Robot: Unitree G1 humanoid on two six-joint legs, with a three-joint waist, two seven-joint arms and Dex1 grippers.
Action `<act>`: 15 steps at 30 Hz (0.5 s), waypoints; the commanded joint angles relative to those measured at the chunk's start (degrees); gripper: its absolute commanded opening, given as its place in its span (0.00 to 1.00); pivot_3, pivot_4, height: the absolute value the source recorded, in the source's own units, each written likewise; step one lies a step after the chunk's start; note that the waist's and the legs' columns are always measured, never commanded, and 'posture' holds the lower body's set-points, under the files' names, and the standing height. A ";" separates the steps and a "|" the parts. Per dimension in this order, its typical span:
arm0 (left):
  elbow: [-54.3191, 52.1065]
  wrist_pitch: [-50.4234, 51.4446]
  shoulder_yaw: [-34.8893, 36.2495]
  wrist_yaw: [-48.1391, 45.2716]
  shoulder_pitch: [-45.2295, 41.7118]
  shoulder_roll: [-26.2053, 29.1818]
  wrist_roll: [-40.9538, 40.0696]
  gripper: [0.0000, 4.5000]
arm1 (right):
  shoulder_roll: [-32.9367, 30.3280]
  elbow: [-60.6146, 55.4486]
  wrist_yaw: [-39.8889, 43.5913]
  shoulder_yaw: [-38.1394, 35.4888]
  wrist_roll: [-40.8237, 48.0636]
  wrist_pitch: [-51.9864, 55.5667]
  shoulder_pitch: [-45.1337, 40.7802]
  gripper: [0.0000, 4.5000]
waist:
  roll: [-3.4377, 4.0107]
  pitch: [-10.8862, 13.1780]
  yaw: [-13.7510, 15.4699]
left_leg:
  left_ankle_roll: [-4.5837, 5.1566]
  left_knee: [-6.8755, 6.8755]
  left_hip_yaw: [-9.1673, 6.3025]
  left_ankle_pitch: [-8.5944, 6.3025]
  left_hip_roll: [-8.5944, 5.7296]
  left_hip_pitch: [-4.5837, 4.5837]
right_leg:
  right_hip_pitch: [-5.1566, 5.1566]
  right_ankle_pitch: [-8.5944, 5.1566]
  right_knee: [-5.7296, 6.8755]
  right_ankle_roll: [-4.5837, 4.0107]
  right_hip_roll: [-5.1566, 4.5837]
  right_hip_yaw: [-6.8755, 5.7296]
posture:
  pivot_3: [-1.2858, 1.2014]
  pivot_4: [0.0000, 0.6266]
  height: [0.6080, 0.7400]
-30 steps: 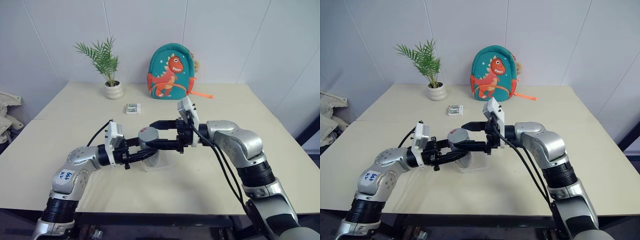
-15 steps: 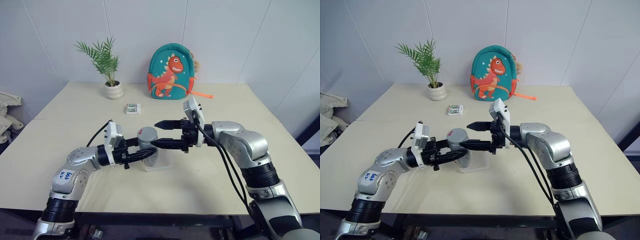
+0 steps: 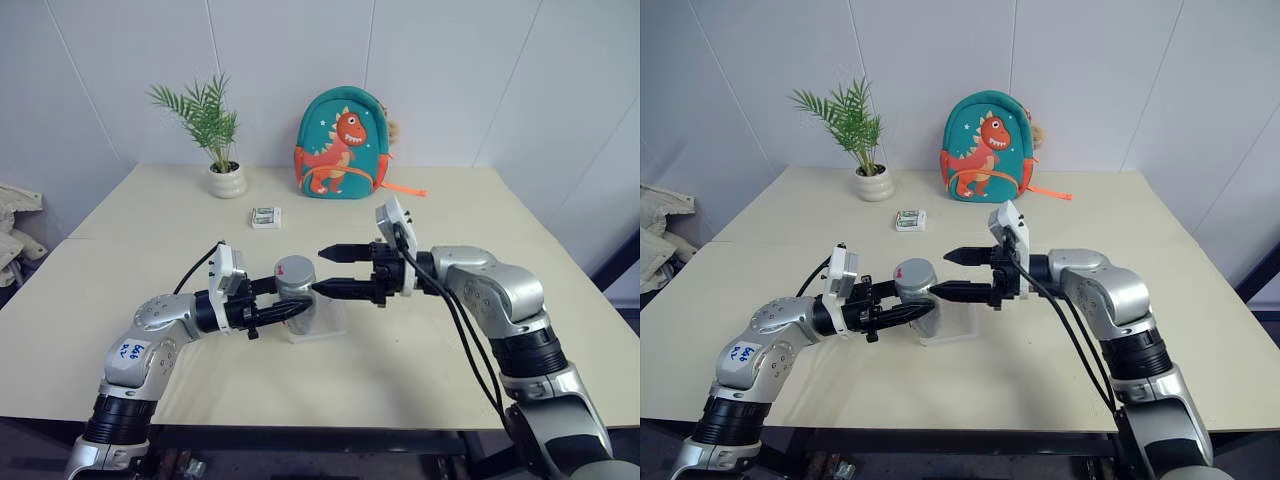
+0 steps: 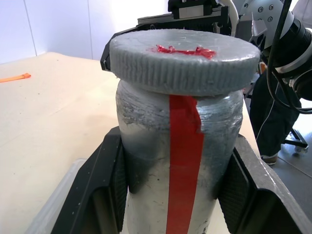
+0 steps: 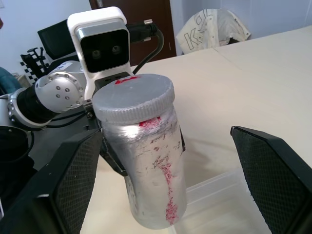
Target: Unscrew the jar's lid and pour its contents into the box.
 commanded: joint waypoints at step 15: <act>-2.87 -0.38 0.55 -0.02 -0.41 -0.06 -1.19 0.46 | 6.10 -1.57 -2.09 1.05 0.49 0.04 -4.71 0.98 | 0.00 0.00 0.01 | 0.00 0.00 0.00 0.00 0.00 0.00 | 0.00 0.00 0.02 0.00 0.00 0.00 | 0.52 0.24 1.00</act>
